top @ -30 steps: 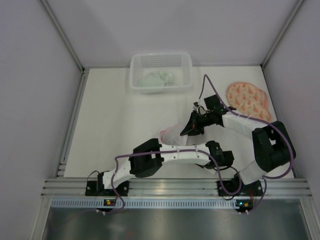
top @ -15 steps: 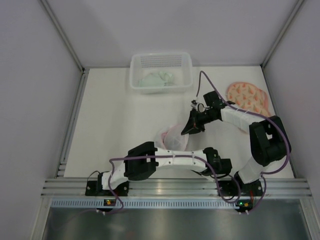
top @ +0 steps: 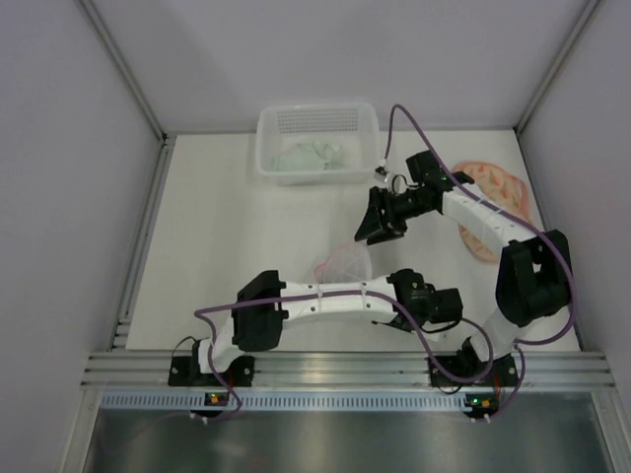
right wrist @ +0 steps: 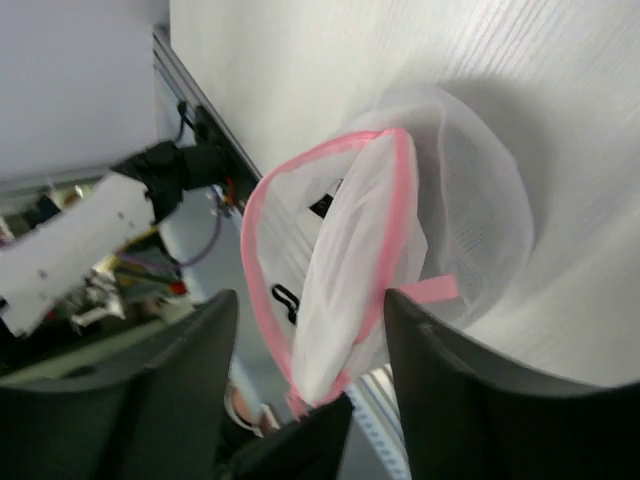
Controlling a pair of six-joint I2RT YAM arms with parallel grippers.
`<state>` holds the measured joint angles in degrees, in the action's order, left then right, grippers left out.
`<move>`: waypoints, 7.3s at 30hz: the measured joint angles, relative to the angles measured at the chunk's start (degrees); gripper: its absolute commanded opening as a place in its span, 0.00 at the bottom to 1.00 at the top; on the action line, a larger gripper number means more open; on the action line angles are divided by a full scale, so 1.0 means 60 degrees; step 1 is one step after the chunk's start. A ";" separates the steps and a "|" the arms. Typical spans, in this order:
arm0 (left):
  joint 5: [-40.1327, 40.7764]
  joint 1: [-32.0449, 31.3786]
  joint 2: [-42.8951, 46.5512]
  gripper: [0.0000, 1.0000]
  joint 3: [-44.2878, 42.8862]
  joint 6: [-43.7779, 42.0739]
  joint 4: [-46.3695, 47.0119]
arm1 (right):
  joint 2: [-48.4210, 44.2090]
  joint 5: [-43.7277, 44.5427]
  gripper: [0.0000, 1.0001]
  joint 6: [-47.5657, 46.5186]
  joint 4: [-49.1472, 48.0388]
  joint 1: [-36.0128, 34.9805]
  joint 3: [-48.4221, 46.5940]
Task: Place the bra in the laundry bag and zip it closed
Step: Zip the zipper on the laundry bag.
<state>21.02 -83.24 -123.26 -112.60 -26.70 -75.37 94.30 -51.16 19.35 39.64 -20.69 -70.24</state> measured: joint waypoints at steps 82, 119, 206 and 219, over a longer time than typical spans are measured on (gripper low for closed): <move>-0.5027 0.4510 0.5719 0.57 0.3384 0.1355 0.3235 | 0.1308 -0.0127 0.69 -0.3610 0.3756 0.0058 -0.1417; -1.2954 1.1358 0.4022 0.77 0.7832 0.6298 1.0007 | 0.1468 -0.1472 0.00 -0.9063 0.3490 0.0015 -0.1260; -1.7420 1.1158 0.4353 0.00 0.8415 1.1442 1.0928 | -0.0630 -0.2310 0.90 0.3107 -0.6994 -0.0776 0.3588; -1.7318 1.1318 0.4422 0.00 0.8626 1.1176 1.0848 | -0.0761 -0.2718 0.47 0.4911 -0.9522 -0.0925 0.4554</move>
<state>-82.89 -15.33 -96.73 -60.84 40.36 -10.28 89.73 -67.46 48.82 -17.50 -26.24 -42.92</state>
